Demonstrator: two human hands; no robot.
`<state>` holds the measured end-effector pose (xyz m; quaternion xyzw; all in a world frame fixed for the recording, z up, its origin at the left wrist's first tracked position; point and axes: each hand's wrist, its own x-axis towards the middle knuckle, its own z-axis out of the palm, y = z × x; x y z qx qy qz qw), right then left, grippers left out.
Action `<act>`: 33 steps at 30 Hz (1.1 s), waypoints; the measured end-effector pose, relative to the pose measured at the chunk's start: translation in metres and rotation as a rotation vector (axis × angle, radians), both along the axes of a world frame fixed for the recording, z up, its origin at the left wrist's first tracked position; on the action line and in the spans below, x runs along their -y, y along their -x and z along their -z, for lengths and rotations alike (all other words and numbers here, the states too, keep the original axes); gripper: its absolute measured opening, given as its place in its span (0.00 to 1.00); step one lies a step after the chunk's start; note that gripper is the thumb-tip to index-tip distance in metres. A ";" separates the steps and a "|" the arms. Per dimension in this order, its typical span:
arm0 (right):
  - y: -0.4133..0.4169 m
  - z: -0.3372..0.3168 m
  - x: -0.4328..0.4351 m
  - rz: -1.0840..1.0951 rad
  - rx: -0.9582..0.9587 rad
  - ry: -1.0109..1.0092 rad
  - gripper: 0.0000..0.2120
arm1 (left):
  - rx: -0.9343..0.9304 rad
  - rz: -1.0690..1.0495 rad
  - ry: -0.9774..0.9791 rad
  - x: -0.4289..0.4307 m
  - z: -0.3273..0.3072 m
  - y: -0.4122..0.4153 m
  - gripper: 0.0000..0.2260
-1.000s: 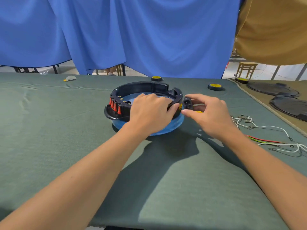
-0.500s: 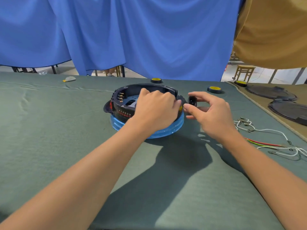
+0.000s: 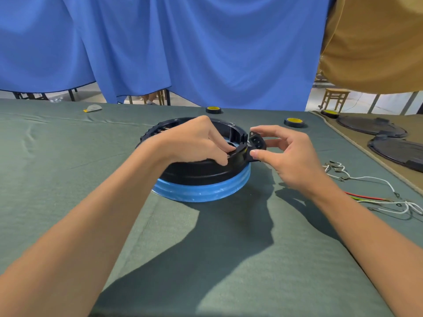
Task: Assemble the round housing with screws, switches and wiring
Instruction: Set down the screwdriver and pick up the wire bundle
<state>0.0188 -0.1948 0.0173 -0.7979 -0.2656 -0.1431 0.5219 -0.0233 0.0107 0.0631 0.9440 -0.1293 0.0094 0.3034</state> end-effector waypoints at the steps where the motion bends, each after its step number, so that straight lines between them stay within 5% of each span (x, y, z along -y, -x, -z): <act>1: 0.000 0.000 0.000 -0.024 -0.010 -0.012 0.20 | -0.013 0.006 -0.002 -0.002 -0.002 0.001 0.10; 5: 0.001 0.001 -0.001 -0.079 -0.033 -0.045 0.20 | 0.209 -0.088 0.012 0.000 0.003 -0.005 0.07; 8: 0.002 0.002 -0.003 -0.123 -0.043 -0.074 0.20 | 0.405 -0.106 -0.026 0.009 0.011 -0.010 0.16; 21: 0.002 0.002 -0.009 -0.288 -0.114 -0.174 0.29 | 0.682 -0.025 -0.064 0.029 0.016 -0.017 0.08; 29: -0.004 0.003 -0.009 -0.200 -0.290 -0.381 0.06 | 0.648 -0.069 -0.149 0.026 0.017 -0.023 0.08; 33: -0.007 0.001 -0.005 -0.249 -0.341 -0.430 0.09 | 0.699 -0.021 -0.131 0.026 0.017 -0.022 0.08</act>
